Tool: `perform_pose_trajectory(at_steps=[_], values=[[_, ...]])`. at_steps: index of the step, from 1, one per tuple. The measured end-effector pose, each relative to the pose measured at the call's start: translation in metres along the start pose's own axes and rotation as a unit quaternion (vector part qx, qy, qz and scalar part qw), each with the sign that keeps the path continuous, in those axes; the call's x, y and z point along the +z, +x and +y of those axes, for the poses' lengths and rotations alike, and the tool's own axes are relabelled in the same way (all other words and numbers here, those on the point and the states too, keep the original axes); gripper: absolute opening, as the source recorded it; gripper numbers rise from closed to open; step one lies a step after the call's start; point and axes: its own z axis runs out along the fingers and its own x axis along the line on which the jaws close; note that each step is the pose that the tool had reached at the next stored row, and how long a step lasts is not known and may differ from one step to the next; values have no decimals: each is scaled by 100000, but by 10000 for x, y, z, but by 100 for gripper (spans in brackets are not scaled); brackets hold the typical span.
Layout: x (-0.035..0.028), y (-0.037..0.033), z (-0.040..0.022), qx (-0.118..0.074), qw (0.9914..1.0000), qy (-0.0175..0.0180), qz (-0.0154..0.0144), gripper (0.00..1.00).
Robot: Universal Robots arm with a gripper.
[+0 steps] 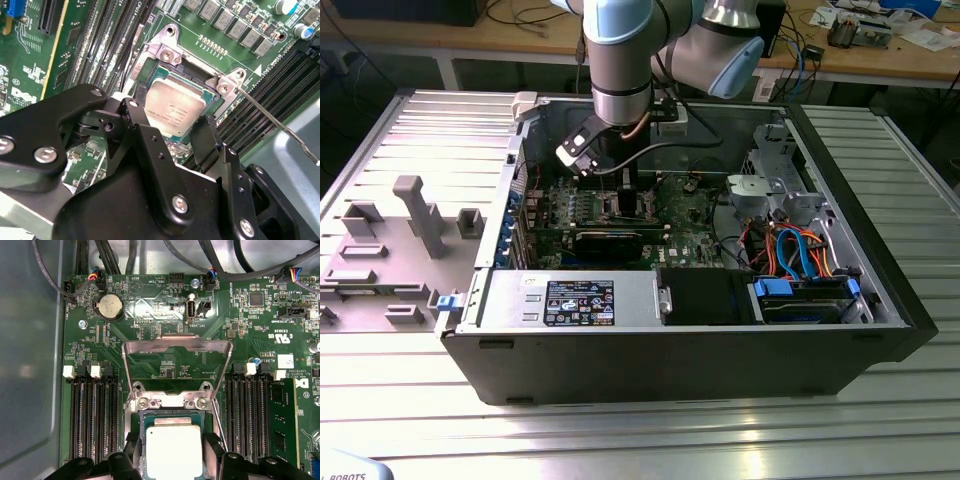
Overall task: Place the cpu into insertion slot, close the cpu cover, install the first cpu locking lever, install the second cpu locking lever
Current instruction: 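Place the cpu into insertion slot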
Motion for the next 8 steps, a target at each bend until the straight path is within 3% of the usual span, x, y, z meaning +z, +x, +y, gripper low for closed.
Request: perform_pose_trajectory(at_steps=[8], values=[[-3, 6, 12, 589, 99998, 38, -58, 62]])
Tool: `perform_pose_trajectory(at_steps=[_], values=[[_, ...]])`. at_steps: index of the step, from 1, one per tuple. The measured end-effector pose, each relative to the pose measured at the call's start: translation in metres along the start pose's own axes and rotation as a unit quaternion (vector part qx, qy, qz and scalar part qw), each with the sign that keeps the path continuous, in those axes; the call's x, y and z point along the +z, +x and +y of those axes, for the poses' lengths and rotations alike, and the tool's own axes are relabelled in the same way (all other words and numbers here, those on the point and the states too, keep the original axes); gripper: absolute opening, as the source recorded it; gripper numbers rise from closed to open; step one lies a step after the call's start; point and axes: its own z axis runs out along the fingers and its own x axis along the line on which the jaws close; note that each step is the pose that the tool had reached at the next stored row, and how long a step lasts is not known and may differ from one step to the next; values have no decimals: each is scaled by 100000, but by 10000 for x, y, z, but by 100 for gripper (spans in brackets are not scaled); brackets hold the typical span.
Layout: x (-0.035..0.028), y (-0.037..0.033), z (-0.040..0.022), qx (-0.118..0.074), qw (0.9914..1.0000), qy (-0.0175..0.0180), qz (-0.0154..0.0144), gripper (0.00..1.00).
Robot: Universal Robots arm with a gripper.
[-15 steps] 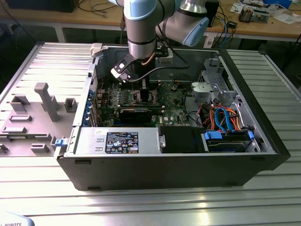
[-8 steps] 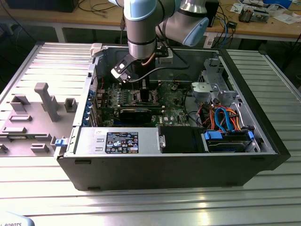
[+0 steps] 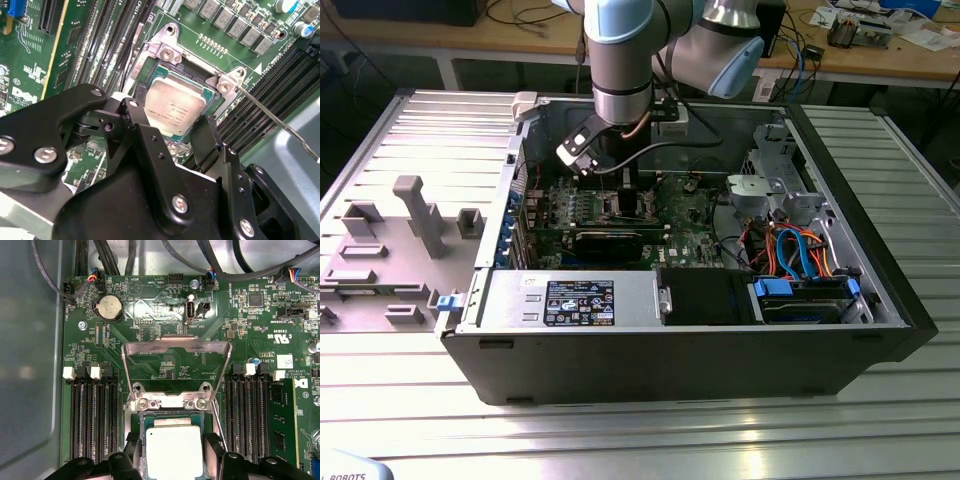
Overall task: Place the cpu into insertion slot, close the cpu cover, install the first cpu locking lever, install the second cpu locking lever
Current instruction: 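Place the cpu into insertion slot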
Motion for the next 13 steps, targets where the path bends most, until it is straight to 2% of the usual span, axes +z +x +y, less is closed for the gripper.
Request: perform_pose_trajectory(at_steps=[4, 5, 13], values=[[-1, 1, 3, 261, 100000, 10, -56, 60], [-1, 1, 3, 266, 100000, 15, -51, 55], [14, 1, 2, 285, 100000, 9, -43, 54]])
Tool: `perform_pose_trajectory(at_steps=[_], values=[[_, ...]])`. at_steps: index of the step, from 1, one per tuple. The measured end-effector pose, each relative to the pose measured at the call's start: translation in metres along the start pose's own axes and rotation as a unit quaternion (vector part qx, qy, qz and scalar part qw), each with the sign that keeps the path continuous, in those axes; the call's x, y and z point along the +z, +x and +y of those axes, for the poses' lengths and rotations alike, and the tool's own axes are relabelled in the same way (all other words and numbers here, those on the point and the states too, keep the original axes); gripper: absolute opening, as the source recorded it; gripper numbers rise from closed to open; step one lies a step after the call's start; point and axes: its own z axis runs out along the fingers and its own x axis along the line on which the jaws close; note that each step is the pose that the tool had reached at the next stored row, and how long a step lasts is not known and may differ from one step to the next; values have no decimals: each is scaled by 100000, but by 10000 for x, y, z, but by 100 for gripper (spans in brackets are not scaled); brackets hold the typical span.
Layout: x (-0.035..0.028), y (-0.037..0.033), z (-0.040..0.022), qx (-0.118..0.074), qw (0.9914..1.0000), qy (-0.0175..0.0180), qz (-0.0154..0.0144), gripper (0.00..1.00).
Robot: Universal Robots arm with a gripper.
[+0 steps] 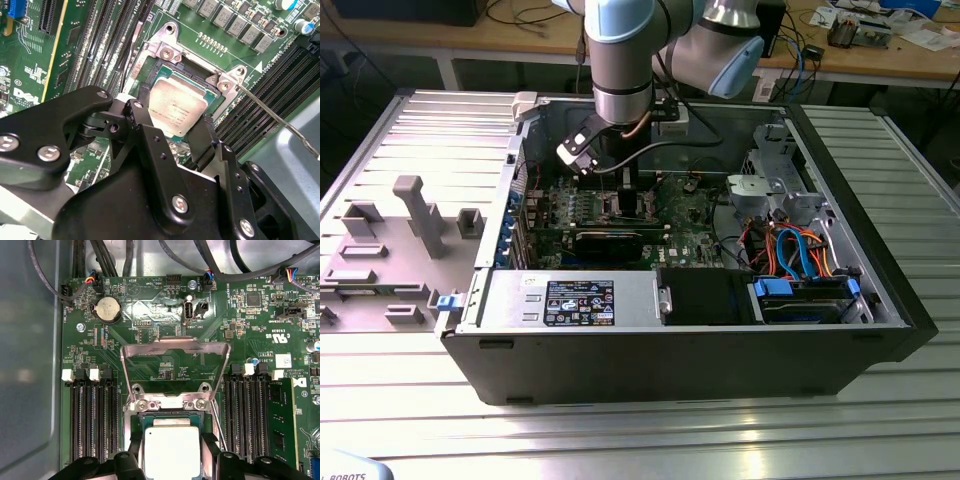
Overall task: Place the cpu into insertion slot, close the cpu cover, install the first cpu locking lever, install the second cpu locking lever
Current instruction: 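Place the cpu into insertion slot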
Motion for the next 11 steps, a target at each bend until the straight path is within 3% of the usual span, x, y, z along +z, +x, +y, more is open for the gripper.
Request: perform_pose_trajectory(at_steps=[2, 3, 8, 11], values=[[5, 3, 2, 7, 100000, -40, 86, 54], [6, 3, 5, 0, 100000, -46, 55, 62], [2, 2, 10, -2, 100000, -7, 7, 62], [-35, 1, 13, -2, 100000, 61, 8, 62]])
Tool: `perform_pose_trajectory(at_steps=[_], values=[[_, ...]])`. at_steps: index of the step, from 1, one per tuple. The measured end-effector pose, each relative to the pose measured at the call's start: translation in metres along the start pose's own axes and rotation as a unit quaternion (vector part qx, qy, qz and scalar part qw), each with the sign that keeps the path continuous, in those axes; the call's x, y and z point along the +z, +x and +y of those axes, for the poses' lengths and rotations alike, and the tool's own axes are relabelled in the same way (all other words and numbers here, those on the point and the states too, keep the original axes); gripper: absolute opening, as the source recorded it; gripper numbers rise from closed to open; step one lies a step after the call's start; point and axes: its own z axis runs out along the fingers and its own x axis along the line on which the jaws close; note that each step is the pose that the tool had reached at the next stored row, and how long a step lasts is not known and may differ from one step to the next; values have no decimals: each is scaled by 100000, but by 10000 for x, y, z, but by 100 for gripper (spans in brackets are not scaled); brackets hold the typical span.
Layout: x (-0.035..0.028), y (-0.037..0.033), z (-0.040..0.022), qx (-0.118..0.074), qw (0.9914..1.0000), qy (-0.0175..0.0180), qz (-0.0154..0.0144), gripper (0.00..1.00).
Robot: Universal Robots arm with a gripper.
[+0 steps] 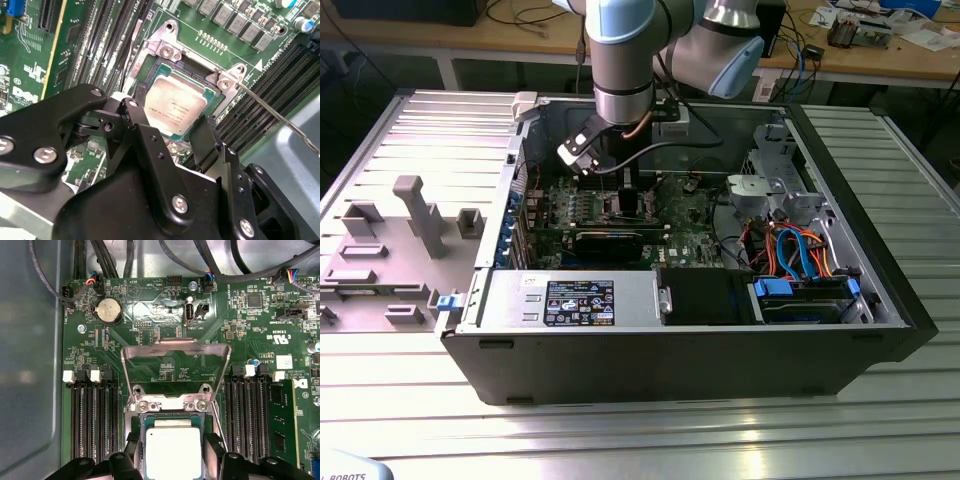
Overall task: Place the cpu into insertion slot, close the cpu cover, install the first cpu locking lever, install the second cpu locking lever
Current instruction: 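Place the cpu into insertion slot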
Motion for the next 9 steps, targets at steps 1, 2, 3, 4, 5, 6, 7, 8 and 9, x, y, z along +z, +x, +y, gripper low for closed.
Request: perform_pose_trajectory(at_steps=[1, 2, 3, 4, 5, 6, 7, 8, 9], values=[[-8, 0, 1, 3, 100000, 36, 7, 62], [-8, 0, 1, 1, 100000, 39, 11, 62], [-8, 0, 1, 3, 100000, 42, 12, 62], [-9, 0, 1, 2, 100000, 99, -1, 62], [-9, 0, 1, 1, 100000, 146, -1, 62], [-9, 0, 1, 1, 100000, 149, 1, 62], [-9, 0, 1, -1, 100000, 153, 0, 62], [-9, 0, 1, -1, 100000, 157, -2, 62], [-9, 0, 1, -1, 100000, 163, 0, 62]])
